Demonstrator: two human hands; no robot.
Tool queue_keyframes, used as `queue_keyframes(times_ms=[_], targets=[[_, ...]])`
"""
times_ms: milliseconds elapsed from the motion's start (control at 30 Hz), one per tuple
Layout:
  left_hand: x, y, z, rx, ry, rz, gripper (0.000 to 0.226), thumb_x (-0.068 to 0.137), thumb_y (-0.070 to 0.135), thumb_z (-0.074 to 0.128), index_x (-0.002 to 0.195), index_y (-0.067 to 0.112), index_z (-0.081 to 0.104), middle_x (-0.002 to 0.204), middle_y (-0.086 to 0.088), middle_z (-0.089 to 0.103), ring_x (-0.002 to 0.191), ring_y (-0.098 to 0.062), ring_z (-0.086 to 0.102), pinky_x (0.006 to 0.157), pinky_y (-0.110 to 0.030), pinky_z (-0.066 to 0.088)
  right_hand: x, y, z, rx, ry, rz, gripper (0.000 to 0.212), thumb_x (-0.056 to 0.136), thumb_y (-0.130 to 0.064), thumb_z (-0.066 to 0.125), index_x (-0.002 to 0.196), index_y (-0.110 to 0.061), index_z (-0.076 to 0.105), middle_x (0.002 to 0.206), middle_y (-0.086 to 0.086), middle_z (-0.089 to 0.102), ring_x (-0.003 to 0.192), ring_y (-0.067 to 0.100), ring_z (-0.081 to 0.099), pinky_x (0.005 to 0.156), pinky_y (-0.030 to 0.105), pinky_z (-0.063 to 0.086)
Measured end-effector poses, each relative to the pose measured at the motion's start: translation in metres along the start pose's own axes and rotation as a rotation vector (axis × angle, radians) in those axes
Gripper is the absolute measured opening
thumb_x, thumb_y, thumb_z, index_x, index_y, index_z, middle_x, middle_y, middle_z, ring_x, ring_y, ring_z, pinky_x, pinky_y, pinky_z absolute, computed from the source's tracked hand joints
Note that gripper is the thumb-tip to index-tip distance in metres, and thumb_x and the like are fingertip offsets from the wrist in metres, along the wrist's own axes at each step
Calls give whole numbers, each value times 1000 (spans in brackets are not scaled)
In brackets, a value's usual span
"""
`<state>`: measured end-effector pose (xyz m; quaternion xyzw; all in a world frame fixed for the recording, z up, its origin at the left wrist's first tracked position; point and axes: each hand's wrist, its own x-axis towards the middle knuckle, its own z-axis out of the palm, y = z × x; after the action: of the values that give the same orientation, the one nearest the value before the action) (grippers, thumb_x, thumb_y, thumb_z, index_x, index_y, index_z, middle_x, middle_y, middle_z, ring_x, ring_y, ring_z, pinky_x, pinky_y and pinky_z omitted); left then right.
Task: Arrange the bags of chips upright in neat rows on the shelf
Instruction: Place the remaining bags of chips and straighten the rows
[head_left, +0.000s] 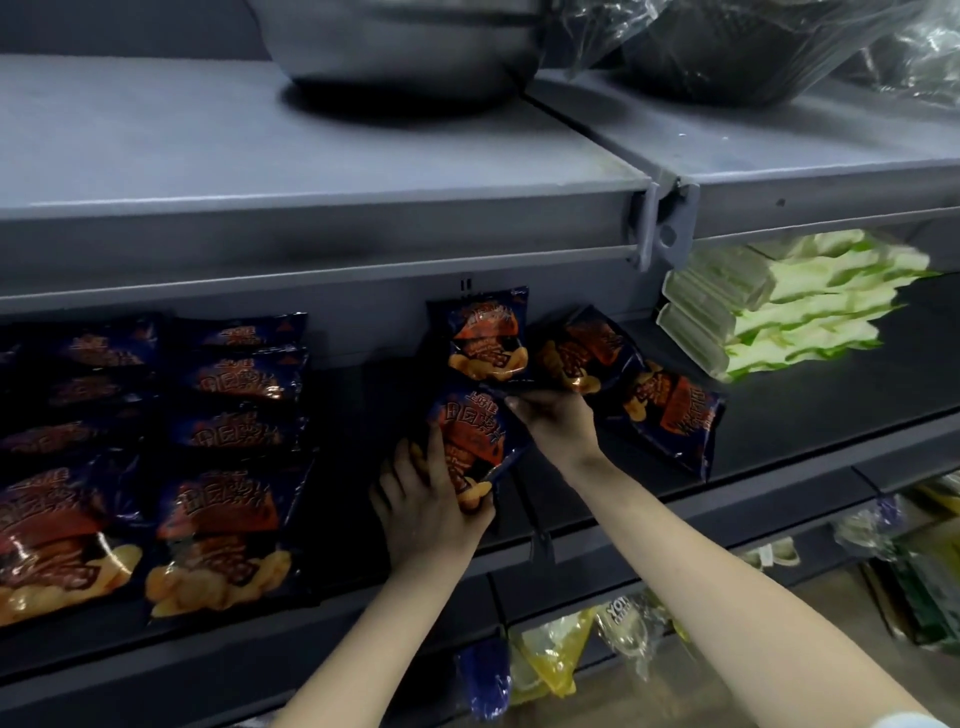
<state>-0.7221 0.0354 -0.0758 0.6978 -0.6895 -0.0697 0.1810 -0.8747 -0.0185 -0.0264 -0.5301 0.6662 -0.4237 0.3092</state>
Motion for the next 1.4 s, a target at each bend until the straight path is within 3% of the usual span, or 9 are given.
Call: queue_keyframes(times_ms=[100, 200, 367, 500, 733, 900, 1067, 1200, 1400], targets=[[-5, -7, -3, -16, 4, -44, 104, 74, 71, 50, 142, 27, -14, 150, -19, 13, 133, -40, 19, 108, -55, 20, 6, -7, 14, 34, -56, -27, 16, 90, -24, 62, 96, -12, 71, 94, 1, 68, 93, 15, 62, 80, 28, 49], [-17, -20, 3, -17, 73, -16, 96, 75, 76, 37, 145, 14, 15, 141, -26, 34, 123, -45, 38, 100, -60, 33, 14, -11, 22, 76, -104, -45, 12, 89, -27, 63, 95, -18, 68, 96, -1, 68, 95, 15, 63, 80, 27, 48], [-25, -32, 9, 45, 77, 49, 93, 78, 68, 35, 142, 1, 30, 143, -27, 35, 129, -44, 36, 104, -57, 32, -3, 4, 39, 778, -359, 174, 48, 84, -23, 67, 127, -12, 50, 125, 12, 61, 115, 25, 59, 92, 36, 51], [-25, -30, 10, 51, 38, 30, 94, 77, 61, 45, 143, -3, 26, 145, -30, 31, 132, -45, 33, 105, -57, 31, -21, 24, 56, 610, -468, 48, 80, 65, -21, 81, 134, -10, 42, 126, 15, 60, 117, 27, 57, 98, 42, 47], [-18, -35, 6, -105, 52, 47, 84, 84, 53, 38, 148, 19, -5, 154, -24, -2, 142, -39, -2, 114, -46, 2, -2, -1, 56, 452, -503, -75, 60, 67, -1, 78, 120, -11, 53, 115, 11, 65, 109, 23, 63, 96, 40, 48], [-5, -50, 1, 1, -16, 154, 78, 86, 57, 19, 149, 15, -1, 156, -16, -7, 144, -31, -7, 112, -38, -5, 46, -23, 77, 364, -396, -129, 69, 66, -7, 76, 128, -5, 47, 122, 12, 62, 113, 25, 60, 100, 45, 46], [-6, -51, 8, 23, -83, 175, 67, 89, 53, 28, 147, 19, 21, 154, -14, 22, 140, -33, 23, 111, -45, 19, 97, -47, 112, 212, -342, -114, 62, 75, -8, 75, 127, -9, 41, 123, 3, 56, 113, 18, 55, 96, 35, 47], [-5, -50, 1, 41, -117, 148, 68, 90, 56, 26, 148, 23, 16, 157, -11, 13, 143, -33, 13, 110, -40, 4, 120, -38, 140, 60, -229, -117, 57, 72, -14, 76, 122, -8, 49, 114, 9, 63, 106, 25, 60, 90, 35, 50], [-5, -49, 0, 56, -130, 97, 64, 82, 58, 35, 135, 23, 46, 140, -8, 48, 125, -30, 49, 99, -39, 40, 115, -38, 152, -22, -223, -58, 49, 83, -14, 68, 126, -7, 46, 109, 9, 60, 100, 23, 57, 83, 32, 46]])
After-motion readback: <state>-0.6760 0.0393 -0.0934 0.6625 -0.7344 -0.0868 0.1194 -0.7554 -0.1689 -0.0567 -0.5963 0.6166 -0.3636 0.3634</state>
